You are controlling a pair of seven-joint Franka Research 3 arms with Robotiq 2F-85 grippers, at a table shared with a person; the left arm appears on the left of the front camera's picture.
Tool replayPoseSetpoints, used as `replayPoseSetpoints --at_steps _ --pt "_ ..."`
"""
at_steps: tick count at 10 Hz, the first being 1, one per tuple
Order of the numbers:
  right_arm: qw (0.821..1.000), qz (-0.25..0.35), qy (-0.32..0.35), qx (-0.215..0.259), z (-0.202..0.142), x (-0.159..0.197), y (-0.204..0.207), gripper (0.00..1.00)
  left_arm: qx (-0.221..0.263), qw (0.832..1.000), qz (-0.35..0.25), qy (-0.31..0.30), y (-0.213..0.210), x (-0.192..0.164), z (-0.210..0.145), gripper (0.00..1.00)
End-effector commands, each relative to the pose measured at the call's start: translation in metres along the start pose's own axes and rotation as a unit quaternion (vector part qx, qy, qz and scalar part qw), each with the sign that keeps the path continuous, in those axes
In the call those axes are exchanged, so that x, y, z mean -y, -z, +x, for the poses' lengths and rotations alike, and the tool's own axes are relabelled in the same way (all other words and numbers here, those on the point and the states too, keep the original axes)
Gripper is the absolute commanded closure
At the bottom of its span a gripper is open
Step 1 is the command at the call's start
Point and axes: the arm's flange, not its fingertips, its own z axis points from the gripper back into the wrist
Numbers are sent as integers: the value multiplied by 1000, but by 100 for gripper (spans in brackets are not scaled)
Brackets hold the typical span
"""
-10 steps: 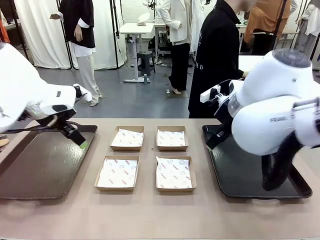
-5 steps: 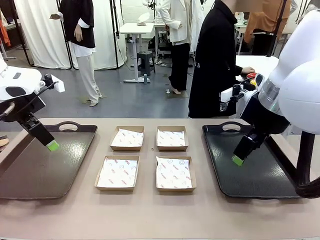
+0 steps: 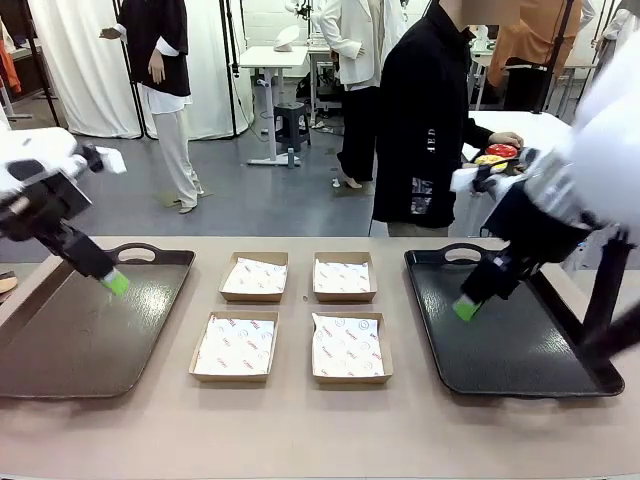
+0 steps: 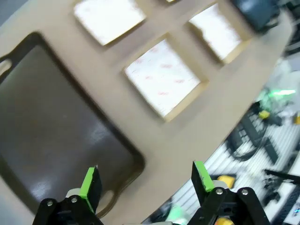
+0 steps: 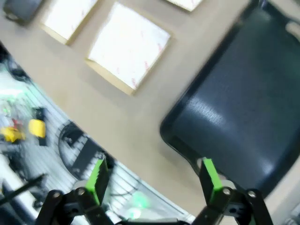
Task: Individually package the donuts and arrange them on the tray.
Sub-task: Pick up one Paper togo box.
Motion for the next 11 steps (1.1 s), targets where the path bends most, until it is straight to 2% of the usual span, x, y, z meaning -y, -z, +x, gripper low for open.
replayPoseSetpoints --at_steps 1,2,4,5,8,10,11 --pt "948 235 149 155 -35 57 -4 0 128 963 -213 -104 -28 -30 -11 0" --pt "909 300 210 198 -51 81 -6 0 174 937 -261 -153 -35 -46 -15 0" --pt "843 390 273 249 -86 121 -2 0 198 893 -331 -231 -33 -79 -28 0" --pt "829 408 287 251 -101 135 -3 0 191 881 -352 -251 -32 -92 -36 0" --pt "820 422 288 257 -144 159 -17 0 176 854 -396 -289 -40 -133 -73 0" --pt "814 410 313 269 -175 179 -17 0 176 847 -409 -290 -52 -150 -100 0" --pt "828 392 299 268 -187 184 -17 0 174 847 -409 -293 -59 -156 -111 0"
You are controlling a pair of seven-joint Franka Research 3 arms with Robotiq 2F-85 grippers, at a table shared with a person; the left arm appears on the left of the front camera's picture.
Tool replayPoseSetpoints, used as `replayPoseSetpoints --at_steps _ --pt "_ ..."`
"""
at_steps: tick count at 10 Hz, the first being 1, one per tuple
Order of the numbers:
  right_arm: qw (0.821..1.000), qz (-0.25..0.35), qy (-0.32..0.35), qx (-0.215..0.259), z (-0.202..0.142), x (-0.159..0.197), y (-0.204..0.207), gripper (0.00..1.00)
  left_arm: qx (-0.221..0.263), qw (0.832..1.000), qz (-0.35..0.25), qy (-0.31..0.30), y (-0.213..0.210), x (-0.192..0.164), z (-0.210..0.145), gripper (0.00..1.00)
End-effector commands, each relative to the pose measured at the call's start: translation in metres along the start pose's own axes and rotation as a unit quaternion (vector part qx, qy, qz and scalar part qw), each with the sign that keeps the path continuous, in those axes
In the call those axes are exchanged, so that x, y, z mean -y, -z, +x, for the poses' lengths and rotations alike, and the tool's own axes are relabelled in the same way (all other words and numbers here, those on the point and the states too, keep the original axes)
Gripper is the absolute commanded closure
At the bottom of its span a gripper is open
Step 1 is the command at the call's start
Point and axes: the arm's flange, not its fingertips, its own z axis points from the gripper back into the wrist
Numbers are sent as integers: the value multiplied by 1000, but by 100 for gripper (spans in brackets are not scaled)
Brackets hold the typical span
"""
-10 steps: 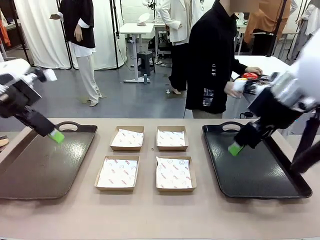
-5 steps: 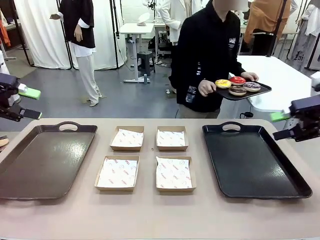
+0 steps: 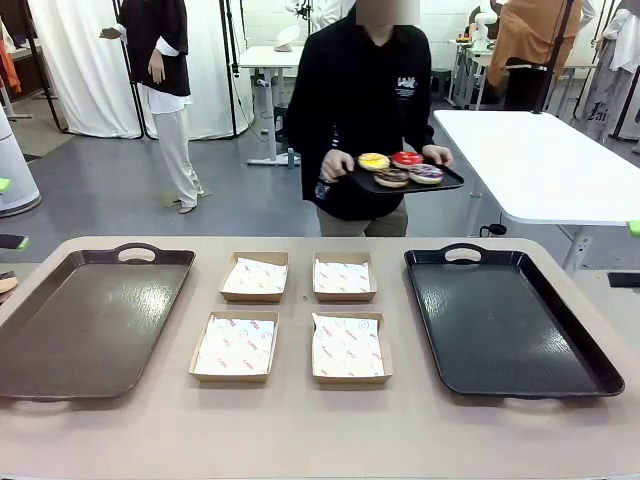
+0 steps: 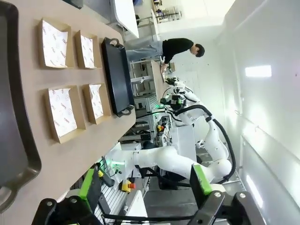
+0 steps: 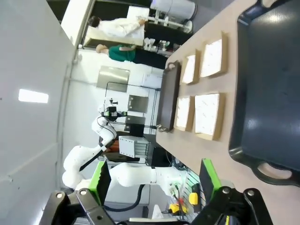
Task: Individually package the donuts and arrange them on the tray.
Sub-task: Pick up one Paper togo box.
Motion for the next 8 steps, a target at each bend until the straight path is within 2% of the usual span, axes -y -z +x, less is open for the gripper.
replayPoseSetpoints --at_steps 1,5,6,8 --pt "999 -30 -25 -25 -28 11 -2 0 -1 1000 14 11 -20 -2 -3 0" --pt "999 -25 -39 -12 -30 4 -8 0 16 999 32 -29 -52 -20 -12 0" --pt "999 -35 -13 -12 -19 12 -23 0 20 999 27 -28 -42 -16 -12 0" --pt "999 -35 -13 -12 -19 12 -23 0 20 999 27 -28 -42 -16 -12 0"
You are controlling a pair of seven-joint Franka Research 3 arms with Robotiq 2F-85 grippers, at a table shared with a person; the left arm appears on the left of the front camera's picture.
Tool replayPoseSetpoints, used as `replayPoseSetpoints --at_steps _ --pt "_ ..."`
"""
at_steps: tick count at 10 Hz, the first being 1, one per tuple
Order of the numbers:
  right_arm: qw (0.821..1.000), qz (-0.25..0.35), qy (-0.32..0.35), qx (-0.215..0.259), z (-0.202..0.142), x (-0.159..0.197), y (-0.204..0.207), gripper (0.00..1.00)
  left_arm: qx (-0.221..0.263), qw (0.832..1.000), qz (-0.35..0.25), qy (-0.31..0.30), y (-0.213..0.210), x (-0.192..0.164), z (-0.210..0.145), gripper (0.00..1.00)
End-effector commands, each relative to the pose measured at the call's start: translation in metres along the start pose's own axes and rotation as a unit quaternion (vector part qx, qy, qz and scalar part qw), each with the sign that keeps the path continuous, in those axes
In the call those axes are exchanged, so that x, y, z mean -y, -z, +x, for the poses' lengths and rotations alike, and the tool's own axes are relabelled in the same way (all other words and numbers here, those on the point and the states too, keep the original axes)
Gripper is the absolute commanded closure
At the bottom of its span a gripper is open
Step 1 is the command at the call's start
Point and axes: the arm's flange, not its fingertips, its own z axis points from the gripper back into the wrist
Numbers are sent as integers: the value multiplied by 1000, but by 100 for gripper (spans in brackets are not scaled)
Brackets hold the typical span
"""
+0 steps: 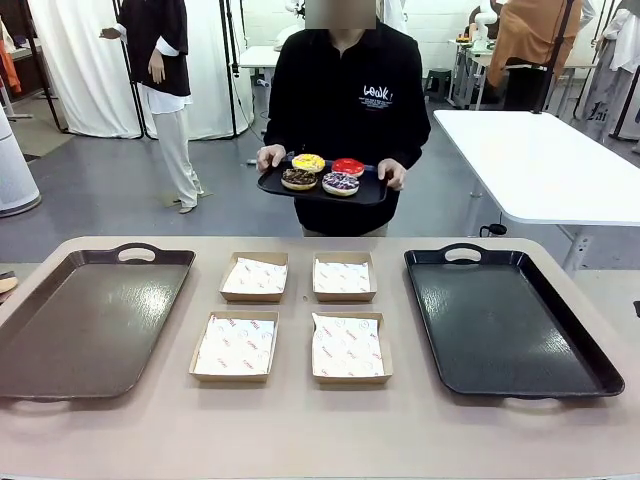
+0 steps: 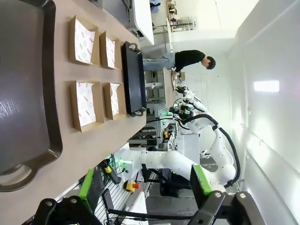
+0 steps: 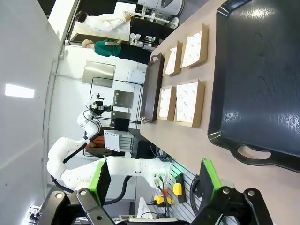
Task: Individually package the donuts and arrange them on the tray.
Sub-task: Pick up one Paper togo box.
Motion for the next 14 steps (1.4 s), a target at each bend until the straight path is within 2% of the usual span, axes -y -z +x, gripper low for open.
replayPoseSetpoints --at_steps 1,14 --pt "1000 1 1 0 -1 1 -1 0 1 1000 -5 7 0 4 -1 0" --pt "1000 1 1 0 -1 1 -1 0 1 1000 -5 7 0 4 -1 0"
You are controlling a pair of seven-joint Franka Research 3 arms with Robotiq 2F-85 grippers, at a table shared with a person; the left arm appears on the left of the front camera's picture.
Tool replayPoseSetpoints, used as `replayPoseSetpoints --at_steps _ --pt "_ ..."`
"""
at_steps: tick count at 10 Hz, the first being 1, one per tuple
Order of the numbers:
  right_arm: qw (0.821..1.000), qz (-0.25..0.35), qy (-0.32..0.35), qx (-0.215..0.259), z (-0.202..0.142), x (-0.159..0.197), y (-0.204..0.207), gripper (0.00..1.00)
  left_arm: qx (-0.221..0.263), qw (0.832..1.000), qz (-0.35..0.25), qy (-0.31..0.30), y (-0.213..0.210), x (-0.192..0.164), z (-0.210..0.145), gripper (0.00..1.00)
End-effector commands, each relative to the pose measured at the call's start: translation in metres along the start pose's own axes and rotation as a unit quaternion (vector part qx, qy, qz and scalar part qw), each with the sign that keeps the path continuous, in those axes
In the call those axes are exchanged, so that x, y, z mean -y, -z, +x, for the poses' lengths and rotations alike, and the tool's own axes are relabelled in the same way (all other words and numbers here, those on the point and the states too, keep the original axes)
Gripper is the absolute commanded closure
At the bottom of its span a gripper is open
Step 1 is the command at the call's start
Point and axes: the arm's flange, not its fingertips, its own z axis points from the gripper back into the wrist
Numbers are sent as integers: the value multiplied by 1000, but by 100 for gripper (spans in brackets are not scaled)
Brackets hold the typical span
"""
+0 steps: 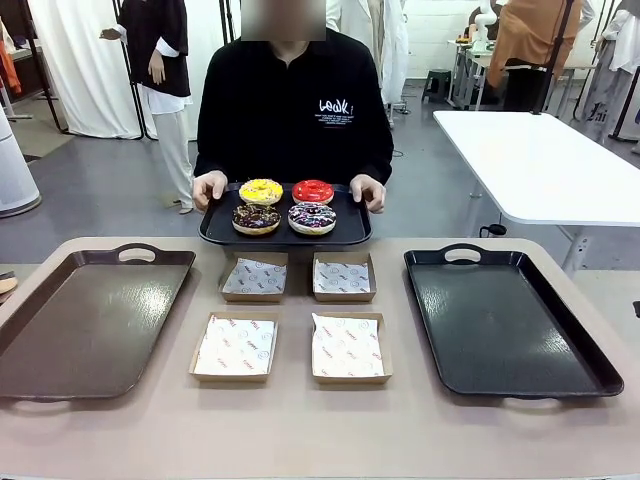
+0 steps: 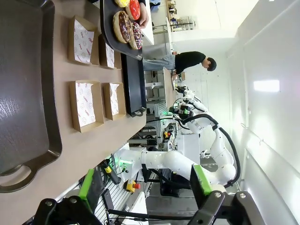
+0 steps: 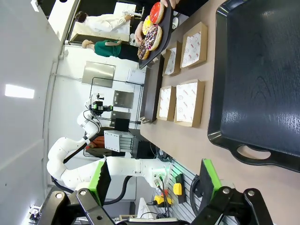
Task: Individually package the donuts and arrange them on the tray.
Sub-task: Pick up one Paper togo box.
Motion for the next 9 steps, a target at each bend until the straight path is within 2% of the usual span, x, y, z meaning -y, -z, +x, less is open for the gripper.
replayPoseSetpoints --at_steps 1,9 --pt "1000 1 1 0 -1 0 -1 0 1 1000 -5 6 -1 3 -1 0" --pt "1000 1 1 0 -1 0 -1 0 1 1000 -5 6 -1 3 -1 0"
